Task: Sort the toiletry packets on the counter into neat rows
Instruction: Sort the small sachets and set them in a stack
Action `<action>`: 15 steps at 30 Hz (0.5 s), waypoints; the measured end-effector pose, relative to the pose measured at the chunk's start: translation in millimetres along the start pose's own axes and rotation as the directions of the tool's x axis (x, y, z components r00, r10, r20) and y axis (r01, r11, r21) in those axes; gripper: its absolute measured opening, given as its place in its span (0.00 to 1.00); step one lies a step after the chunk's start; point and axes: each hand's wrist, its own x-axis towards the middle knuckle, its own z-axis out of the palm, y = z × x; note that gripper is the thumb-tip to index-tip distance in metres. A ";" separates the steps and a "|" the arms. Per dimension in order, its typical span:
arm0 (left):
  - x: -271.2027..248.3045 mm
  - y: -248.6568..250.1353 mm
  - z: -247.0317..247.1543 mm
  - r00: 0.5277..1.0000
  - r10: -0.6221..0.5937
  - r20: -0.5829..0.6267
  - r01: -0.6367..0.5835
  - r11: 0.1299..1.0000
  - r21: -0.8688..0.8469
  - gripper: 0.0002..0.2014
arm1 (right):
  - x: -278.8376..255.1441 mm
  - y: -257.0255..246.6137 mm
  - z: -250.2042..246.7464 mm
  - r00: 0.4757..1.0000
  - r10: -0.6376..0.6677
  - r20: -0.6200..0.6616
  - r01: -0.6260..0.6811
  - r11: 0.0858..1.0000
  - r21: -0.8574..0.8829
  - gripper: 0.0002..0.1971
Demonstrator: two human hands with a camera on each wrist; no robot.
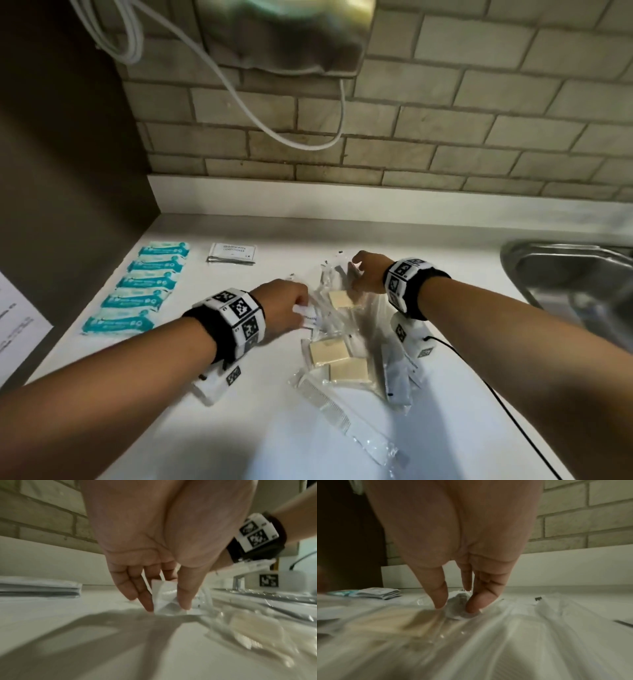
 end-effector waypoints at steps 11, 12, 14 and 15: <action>1.7 29.6 -30.3 0.960 -0.139 -0.243 -0.002 0.865 -0.502 0.10 | -9.2 26.4 -22.8 0.987 -0.088 -0.135 0.100 0.992 0.081 0.16; 1.6 34.1 -28.9 0.958 -0.162 -0.237 0.002 0.829 -0.559 0.10 | -10.8 29.7 -26.6 0.984 -0.105 -0.144 0.122 0.986 0.114 0.15; 0.1 45.0 -25.7 0.959 -0.186 -0.213 0.009 0.773 -0.634 0.12 | -19.2 38.5 -34.3 0.979 -0.129 -0.158 0.166 0.956 0.244 0.15; -0.7 50.3 -25.0 0.961 -0.186 -0.205 0.006 0.753 -0.658 0.12 | -24.1 42.9 -38.0 0.977 -0.129 -0.168 0.179 0.925 0.335 0.15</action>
